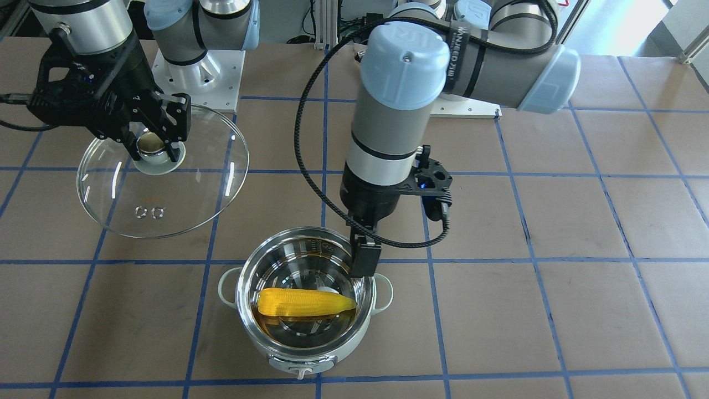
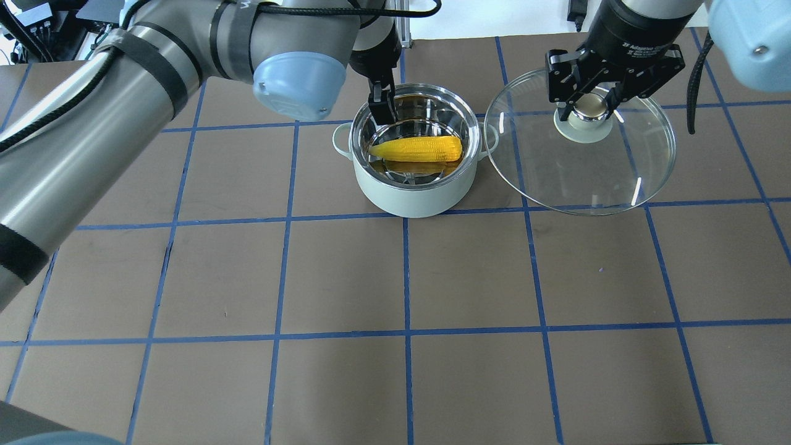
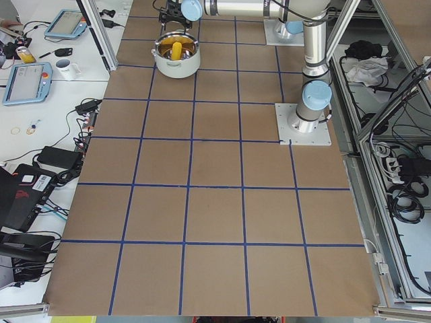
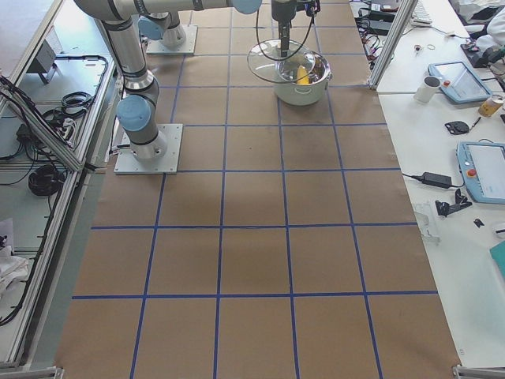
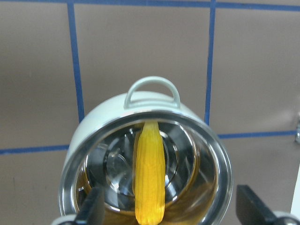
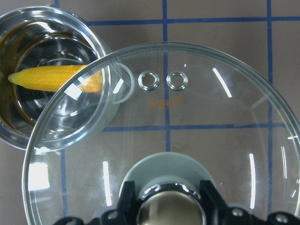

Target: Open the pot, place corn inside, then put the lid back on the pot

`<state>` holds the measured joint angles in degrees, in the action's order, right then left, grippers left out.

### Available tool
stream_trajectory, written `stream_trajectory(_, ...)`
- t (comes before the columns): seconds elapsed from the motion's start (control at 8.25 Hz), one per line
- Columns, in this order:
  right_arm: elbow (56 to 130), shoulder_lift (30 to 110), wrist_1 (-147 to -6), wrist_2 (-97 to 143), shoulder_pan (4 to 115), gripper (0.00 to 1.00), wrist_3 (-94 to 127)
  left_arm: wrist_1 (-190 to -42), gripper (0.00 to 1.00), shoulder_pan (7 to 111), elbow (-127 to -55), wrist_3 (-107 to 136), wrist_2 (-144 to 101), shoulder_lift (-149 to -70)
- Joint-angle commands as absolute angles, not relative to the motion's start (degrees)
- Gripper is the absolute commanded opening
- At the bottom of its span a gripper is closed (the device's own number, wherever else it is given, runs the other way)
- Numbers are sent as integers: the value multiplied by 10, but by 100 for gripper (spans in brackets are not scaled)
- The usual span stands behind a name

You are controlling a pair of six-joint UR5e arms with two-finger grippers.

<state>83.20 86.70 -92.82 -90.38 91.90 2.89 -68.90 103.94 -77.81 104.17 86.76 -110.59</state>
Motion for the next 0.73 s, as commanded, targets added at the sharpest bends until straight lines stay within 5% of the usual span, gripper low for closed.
stream_trajectory(0.0,772,789,-970,-909,981,41,90,-738,100,924,-810,874,869,-1061)
stream_trajectory(0.61,718,630,-1103,-901,1094,41,285,-809,100,821,-818,593,895,-1011)
